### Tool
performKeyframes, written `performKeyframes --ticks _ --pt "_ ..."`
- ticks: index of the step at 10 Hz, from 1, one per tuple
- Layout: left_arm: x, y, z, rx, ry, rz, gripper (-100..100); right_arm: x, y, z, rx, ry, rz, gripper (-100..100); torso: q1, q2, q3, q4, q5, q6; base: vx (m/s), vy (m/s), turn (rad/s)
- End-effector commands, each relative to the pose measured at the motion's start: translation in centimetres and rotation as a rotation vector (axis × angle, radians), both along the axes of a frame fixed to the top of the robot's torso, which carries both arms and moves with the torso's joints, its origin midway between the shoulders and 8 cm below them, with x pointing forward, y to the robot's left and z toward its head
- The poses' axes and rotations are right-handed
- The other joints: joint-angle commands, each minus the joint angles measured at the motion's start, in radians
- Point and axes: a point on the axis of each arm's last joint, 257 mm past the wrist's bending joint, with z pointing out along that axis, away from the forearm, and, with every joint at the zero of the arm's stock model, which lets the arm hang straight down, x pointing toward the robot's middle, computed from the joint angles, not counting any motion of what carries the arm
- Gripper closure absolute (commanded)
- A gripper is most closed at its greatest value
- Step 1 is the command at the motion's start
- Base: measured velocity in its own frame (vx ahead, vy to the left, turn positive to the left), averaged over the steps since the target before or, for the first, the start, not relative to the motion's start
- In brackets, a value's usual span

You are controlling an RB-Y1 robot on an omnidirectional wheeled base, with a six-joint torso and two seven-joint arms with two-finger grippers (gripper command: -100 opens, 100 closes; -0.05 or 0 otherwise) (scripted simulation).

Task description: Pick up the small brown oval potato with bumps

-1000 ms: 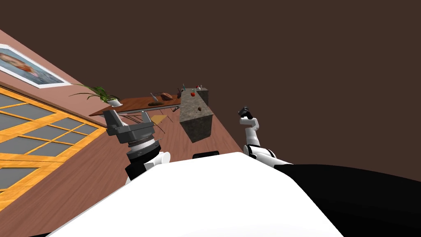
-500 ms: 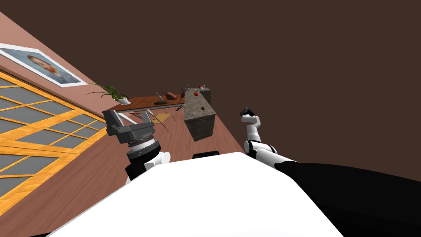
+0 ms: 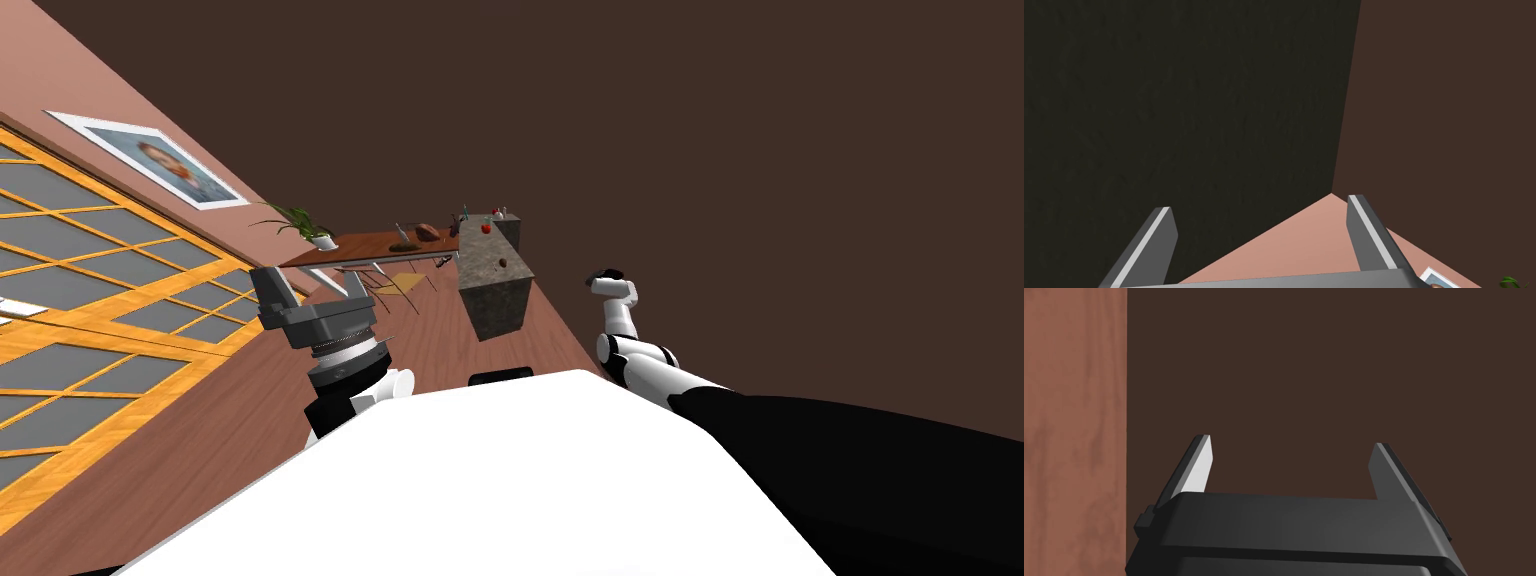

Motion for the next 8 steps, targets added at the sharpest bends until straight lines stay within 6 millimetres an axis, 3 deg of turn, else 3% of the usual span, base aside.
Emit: performKeyframes --ticks 1,2,5,6,8 --pt "0.0 0.0 0.0 0.0 0.0 0.0 0 -0.2 -1.2 0.0 0.068 0.01 -0.046 -100 0.0 0.0 0.0 0.0 0.0 0.0 -0.019 0.111 0.212" --pt "0.0 0.0 0.0 0.0 0.0 0.0 0 -0.9 -1.2 -2.1 0.096 0.06 -0.058 -100 0.002 0.0 0.0 0.0 0.001 -0.001 -0.012 0.087 0.083" --pt "0.0 0.0 0.0 0.0 0.0 0.0 0 -1.9 -2.1 -3.7 0.176 0.105 -0.108 -100 -0.001 -0.001 -0.001 0.0 0.0 -0.001 0.009 0.061 0.09" --pt "0.0 0.0 0.0 0.0 0.0 0.0 0 -2.1 -2.9 -3.1 0.227 0.099 -0.143 -100 0.0 -0.001 -0.001 0.0 0.0 0.0 0.017 0.118 0.187" --pt "0.0 0.0 0.0 0.0 0.0 0.0 0 -3.0 -2.8 -5.2 0.254 0.146 -0.156 -100 0.002 -0.002 -0.001 0.0 0.0 0.0 0.014 0.066 0.058"
